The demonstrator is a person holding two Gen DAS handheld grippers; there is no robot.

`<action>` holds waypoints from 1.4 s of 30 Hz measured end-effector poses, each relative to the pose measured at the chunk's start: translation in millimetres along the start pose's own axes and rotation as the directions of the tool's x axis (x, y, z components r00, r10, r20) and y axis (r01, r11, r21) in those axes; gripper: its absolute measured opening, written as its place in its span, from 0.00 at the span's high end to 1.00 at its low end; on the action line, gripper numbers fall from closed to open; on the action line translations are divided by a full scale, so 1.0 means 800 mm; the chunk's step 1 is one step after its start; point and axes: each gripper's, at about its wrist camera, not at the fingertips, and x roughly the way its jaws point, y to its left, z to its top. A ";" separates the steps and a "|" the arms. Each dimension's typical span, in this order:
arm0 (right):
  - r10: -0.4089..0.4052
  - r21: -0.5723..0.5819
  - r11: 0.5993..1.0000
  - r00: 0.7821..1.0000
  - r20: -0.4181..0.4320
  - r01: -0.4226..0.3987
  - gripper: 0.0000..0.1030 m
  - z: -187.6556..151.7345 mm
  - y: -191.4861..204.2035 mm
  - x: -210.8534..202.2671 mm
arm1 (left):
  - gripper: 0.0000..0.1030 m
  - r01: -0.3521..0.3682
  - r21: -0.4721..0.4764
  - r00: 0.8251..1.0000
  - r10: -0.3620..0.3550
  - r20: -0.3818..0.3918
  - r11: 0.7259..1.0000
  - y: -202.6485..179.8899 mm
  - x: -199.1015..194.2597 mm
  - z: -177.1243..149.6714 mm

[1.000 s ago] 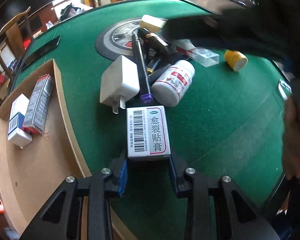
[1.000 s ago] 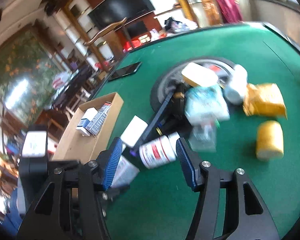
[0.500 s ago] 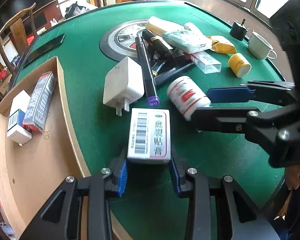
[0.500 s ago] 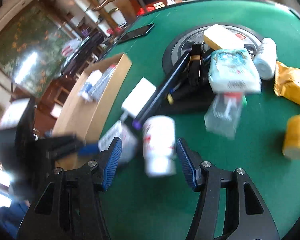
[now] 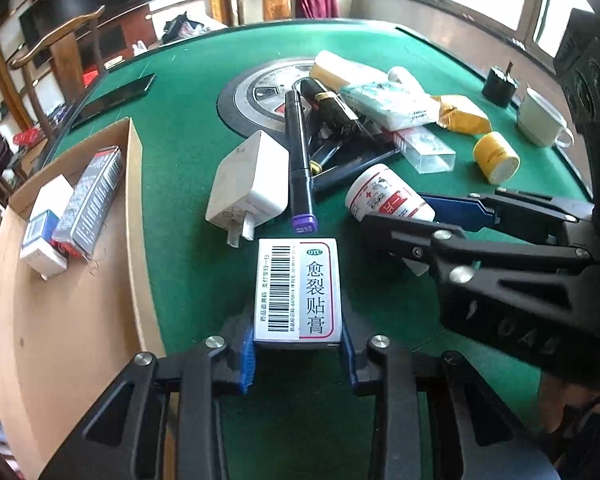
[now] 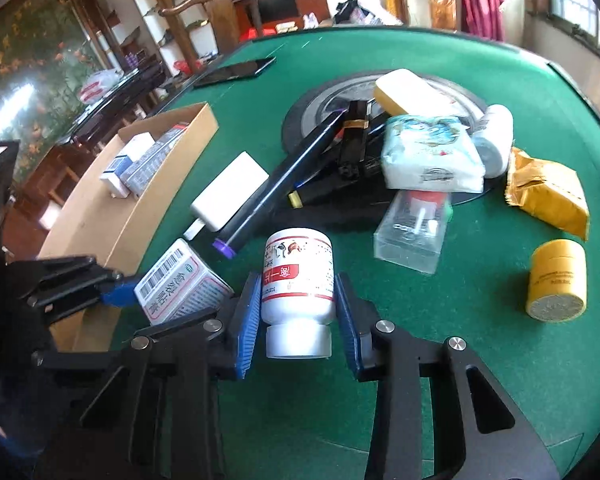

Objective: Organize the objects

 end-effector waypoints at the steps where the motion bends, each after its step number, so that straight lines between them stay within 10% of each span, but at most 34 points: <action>1: 0.012 0.011 1.000 1.000 0.014 -0.013 0.65 -0.005 -0.004 -0.006 | 0.68 0.002 -0.008 1.000 -0.002 0.007 1.000 -0.001 0.000 0.000; 23: 0.158 0.071 0.982 0.969 0.188 -0.173 0.65 -0.016 -0.021 -0.048 | 0.68 0.084 -0.104 0.987 -0.068 0.146 0.991 0.017 -0.062 -0.009; 42: 0.244 0.015 0.968 0.958 0.150 -0.249 0.65 0.013 0.079 -0.063 | 0.68 0.063 -0.304 0.965 0.020 0.261 0.951 0.178 -0.138 -0.033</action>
